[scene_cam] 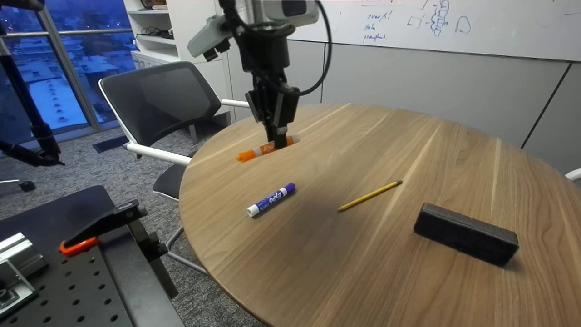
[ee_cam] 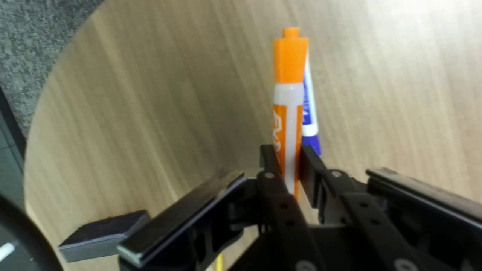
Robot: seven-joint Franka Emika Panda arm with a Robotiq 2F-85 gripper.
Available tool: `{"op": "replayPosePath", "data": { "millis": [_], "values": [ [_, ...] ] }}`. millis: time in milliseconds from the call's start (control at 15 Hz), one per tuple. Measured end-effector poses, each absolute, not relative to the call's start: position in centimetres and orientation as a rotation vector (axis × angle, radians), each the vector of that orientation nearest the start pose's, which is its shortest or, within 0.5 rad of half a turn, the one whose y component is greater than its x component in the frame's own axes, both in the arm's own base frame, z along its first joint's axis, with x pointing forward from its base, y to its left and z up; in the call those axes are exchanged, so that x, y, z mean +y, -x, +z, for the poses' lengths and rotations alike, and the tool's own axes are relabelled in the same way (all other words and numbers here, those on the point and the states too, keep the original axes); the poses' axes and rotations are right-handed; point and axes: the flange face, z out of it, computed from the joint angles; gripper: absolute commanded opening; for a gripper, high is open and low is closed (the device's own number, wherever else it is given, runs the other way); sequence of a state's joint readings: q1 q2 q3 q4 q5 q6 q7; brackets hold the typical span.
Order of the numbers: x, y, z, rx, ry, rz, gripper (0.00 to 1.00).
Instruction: Move the orange marker to the right
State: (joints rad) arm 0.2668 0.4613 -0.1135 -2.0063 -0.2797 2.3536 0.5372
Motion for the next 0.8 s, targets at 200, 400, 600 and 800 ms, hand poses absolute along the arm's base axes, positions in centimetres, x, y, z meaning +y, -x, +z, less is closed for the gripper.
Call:
{"op": "replayPosePath", "data": {
  "millis": [200, 400, 600, 800],
  "values": [
    [0.2, -58.9, 22.6, 0.360, 3.416, 0.074, 0.05],
    [-5.1, -58.6, 20.8, 0.414, 3.426, 0.141, 0.05],
    [-6.0, -58.6, 16.9, 0.432, 3.434, 0.229, 0.05],
    [-5.8, -58.5, 12.1, 0.435, 3.443, 0.284, 0.05]
  ]
}}
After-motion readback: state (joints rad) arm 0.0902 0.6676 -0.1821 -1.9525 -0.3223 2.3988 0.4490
